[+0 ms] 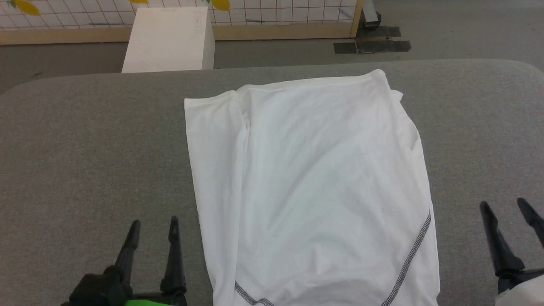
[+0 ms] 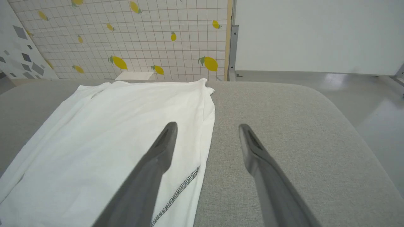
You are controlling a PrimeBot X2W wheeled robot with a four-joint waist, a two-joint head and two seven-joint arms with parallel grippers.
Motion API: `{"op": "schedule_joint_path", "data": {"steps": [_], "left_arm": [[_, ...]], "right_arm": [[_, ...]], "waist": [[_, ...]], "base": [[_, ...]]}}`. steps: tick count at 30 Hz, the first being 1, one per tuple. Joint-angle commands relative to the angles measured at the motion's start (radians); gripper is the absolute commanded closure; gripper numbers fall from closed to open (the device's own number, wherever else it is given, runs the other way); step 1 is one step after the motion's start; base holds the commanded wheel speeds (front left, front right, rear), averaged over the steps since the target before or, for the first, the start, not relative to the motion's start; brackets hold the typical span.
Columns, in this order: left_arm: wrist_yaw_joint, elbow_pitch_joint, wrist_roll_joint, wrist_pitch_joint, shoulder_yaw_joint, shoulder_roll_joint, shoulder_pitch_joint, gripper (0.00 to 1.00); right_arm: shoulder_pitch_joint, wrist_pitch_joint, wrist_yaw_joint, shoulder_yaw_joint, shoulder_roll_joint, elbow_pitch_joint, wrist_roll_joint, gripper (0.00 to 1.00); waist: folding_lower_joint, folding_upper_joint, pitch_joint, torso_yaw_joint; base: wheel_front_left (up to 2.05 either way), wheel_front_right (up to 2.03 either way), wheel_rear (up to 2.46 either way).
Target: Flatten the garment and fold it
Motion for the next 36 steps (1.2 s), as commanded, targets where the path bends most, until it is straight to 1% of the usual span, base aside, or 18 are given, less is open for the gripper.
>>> {"op": "schedule_joint_path", "data": {"steps": [1,2,4,8,10,12,14,17,19,20,21,26,29,30,33,35,36], "left_arm": [[0.012,0.015,0.03,-0.06,0.002,-0.029,-0.021,0.0],[0.014,0.032,0.047,-0.106,-0.001,-0.043,-0.026,0.0],[0.024,0.076,0.066,-0.192,-0.007,-0.101,-0.031,0.0],[0.015,0.182,0.114,-0.225,-0.008,-0.162,-0.03,0.0],[0.007,0.198,0.132,-0.226,0.008,-0.194,-0.044,0.0],[-0.014,0.202,0.149,-0.226,0.022,-0.207,-0.066,0.0],[-0.039,0.201,0.159,-0.227,0.041,-0.205,-0.104,0.0],[-0.084,0.207,0.159,-0.216,0.062,-0.172,-0.19,0.0],[-0.116,0.204,0.176,-0.159,0.07,-0.125,-0.285,0.0],[-0.138,0.209,0.186,-0.114,0.072,-0.098,-0.35,0.0],[-0.153,0.208,0.186,-0.077,0.074,-0.084,-0.4,0.0],[-0.233,0.235,0.194,0.159,0.09,0.01,-0.684,0.0],[-0.264,0.288,0.163,0.27,0.111,0.031,-0.826,0.0],[-0.287,0.317,0.156,0.309,0.108,0.046,-0.877,0.0],[-0.314,0.399,0.106,0.396,0.115,0.038,-0.986,0.0],[-0.341,0.449,0.103,0.442,0.101,0.051,-1.042,0.0],[-0.345,0.476,0.097,0.466,0.099,0.051,-1.067,0.0]], "right_arm": [[-0.022,-0.037,-0.002,-0.009,0.026,-0.003,-0.028,0.0],[-0.025,-0.058,-0.002,-0.012,0.044,0.003,-0.043,0.0],[-0.025,-0.107,-0.002,-0.002,0.073,0.02,-0.085,0.0],[-0.013,-0.18,-0.002,0.008,0.12,0.056,-0.151,0.0],[-0.011,-0.206,-0.002,0.01,0.145,0.072,-0.159,0.0],[-0.013,-0.223,-0.002,0.015,0.156,0.081,-0.168,0.0],[-0.019,-0.233,-0.002,0.02,0.164,0.085,-0.172,0.0],[-0.04,-0.242,-0.002,0.022,0.169,0.08,-0.175,0.0],[-0.062,-0.245,-0.002,0.027,0.167,0.073,-0.177,0.0],[-0.075,-0.247,-0.002,0.03,0.164,0.071,-0.177,0.0],[-0.085,-0.247,-0.002,0.032,0.163,0.068,-0.175,0.0],[-0.132,-0.248,-0.002,0.031,0.147,0.045,-0.163,0.0],[-0.153,-0.243,-0.002,0.03,0.135,0.03,-0.155,0.0],[-0.161,-0.239,-0.002,0.032,0.13,0.025,-0.151,0.0],[-0.183,-0.234,-0.002,0.036,0.119,0.012,-0.143,0.0],[-0.198,-0.232,-0.002,0.041,0.111,0.008,-0.138,0.0],[-0.206,-0.23,-0.002,0.044,0.106,0.007,-0.136,0.0]], "waist": [[0.0001,0.0,0.0,-0.002],[0.0001,0.0,0.0,-0.004],[0.0001,0.0,-0.002,-0.008],[0.0001,0.0,-0.007,-0.012],[0.0001,0.0,-0.003,-0.016],[0.0001,0.0,0.007,-0.017],[0.0001,0.0,0.025,-0.017],[0.0001,0.0,0.069,-0.012],[0.0001,0.0,0.111,-0.007],[0.0001,0.0,0.13,-0.005],[0.0001,0.0,0.148,-0.003],[0.0001,0.0,0.24,0.001],[0.0001,0.0,0.295,0.001],[0.0001,0.0,0.315,0.0],[0.0001,0.0,0.361,-0.005],[0.0001,0.0,0.386,-0.01],[0.0001,0.0,0.401,-0.014]], "base": [[0.0,0.0,0.0],[0.0,0.0,0.0],[0.0,0.0,0.0],[0.0,0.0,0.0],[0.0,0.0,0.0],[0.0,0.0,0.0],[0.0,0.0,0.0],[0.0,0.0,0.0],[0.0,0.0,0.0],[0.0,0.0,0.0],[0.0,0.0,0.0],[0.0,0.0,0.0],[0.0,0.0,0.0],[0.0,0.0,0.0],[0.0,0.0,0.0],[0.0,0.0,0.0],[0.0,0.0,0.0]]}}
